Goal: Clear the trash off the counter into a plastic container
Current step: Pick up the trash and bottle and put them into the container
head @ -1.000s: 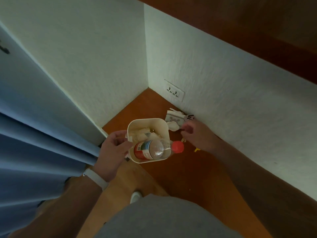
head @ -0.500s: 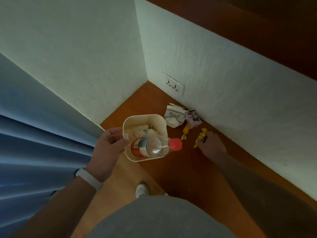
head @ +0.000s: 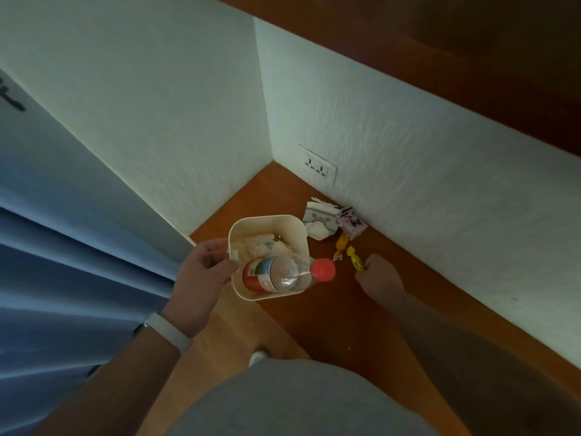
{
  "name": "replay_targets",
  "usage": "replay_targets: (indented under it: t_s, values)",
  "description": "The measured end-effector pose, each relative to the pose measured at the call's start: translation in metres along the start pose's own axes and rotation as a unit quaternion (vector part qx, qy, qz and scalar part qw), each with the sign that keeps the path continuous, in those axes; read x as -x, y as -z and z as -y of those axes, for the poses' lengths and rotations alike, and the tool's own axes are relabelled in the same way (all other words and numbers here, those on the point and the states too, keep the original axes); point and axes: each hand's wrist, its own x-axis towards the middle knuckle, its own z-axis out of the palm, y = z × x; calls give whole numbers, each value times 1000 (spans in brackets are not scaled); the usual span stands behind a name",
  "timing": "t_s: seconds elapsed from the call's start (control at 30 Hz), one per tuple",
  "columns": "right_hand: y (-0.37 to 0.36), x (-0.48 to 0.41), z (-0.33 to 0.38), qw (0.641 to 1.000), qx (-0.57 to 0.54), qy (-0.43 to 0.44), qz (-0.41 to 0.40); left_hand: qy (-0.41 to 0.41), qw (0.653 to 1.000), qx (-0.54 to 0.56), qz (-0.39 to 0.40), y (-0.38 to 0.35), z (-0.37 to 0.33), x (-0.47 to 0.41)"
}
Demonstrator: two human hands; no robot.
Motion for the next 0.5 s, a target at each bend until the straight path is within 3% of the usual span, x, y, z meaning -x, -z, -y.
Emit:
replay_targets:
  t_s: [0.13,0.33,0.5]
  values:
    - [14,26,6,997,-53,26,-52,-8,1000,2,1,6,2,4]
    - [73,72,57,966,-179,162,-96,5,999,31,15,9,5,10]
    - [99,99,102,948,-163,270,-42,2,999,35,27,10,4,18]
